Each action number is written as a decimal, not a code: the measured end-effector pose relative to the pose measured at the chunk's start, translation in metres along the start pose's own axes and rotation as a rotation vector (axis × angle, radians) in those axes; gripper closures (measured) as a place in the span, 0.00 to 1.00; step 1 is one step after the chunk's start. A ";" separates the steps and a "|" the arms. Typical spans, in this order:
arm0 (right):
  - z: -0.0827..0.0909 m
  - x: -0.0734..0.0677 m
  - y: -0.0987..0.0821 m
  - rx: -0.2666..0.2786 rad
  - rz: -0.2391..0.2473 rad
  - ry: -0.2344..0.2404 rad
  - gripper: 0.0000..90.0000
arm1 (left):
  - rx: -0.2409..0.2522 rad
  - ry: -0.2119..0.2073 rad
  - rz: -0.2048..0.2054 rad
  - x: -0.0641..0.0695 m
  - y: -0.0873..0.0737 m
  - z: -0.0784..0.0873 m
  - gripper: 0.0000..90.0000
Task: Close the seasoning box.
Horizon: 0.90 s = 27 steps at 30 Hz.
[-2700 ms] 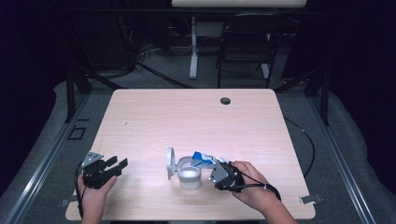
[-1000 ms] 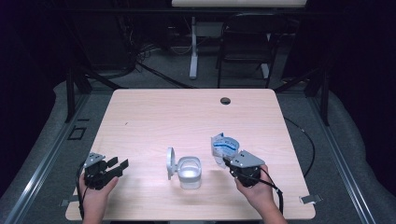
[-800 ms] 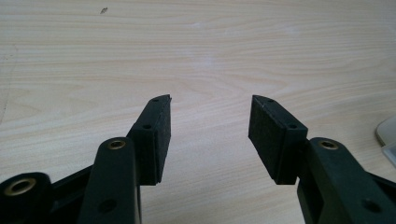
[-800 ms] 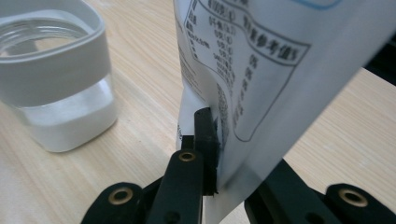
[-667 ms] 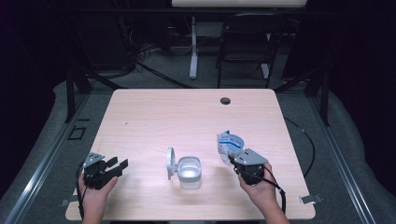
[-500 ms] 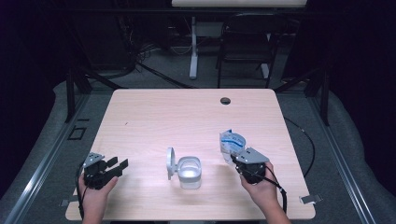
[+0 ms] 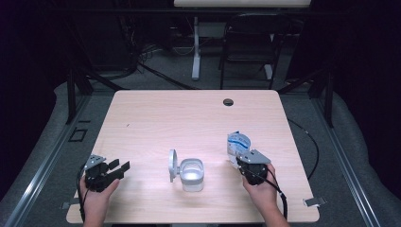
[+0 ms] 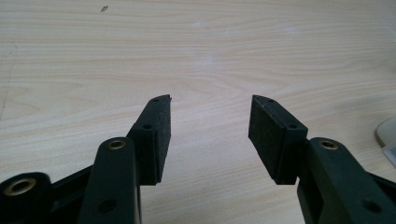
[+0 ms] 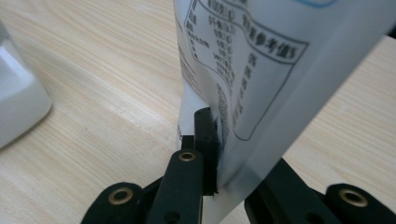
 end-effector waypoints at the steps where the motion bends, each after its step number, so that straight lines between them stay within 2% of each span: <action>1: -0.001 0.001 0.000 -0.004 -0.005 -0.002 0.96 | -0.001 0.000 -0.001 0.000 0.000 0.000 0.55; 7: -0.006 0.011 0.000 0.000 -0.075 -0.004 0.96 | 0.003 0.002 0.001 0.001 0.000 -0.001 0.55; 13: -0.012 0.024 0.000 -0.019 -0.130 -0.037 0.96 | 0.002 0.001 -0.001 0.001 0.000 -0.002 0.55; 18: -0.018 0.031 -0.002 -0.047 -0.153 -0.073 0.96 | 0.003 0.000 -0.002 0.001 0.000 -0.002 0.55; 21: -0.020 0.035 -0.003 -0.043 -0.186 -0.076 0.96 | 0.003 0.000 -0.002 0.001 0.000 -0.002 0.55; 27: -0.020 0.041 -0.006 -0.037 -0.215 -0.079 0.96 | -0.003 0.001 -0.006 0.001 0.000 -0.001 0.55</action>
Point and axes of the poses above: each handheld gripper's, and its own axes: z roughly backward along the jaws, y roughly out of its top, x roughly to its right, the point moved 4 cm from there along -z, roughly forward along the jaws, and after that the axes turned 13 degrees about -x, right-handed, at the moved point
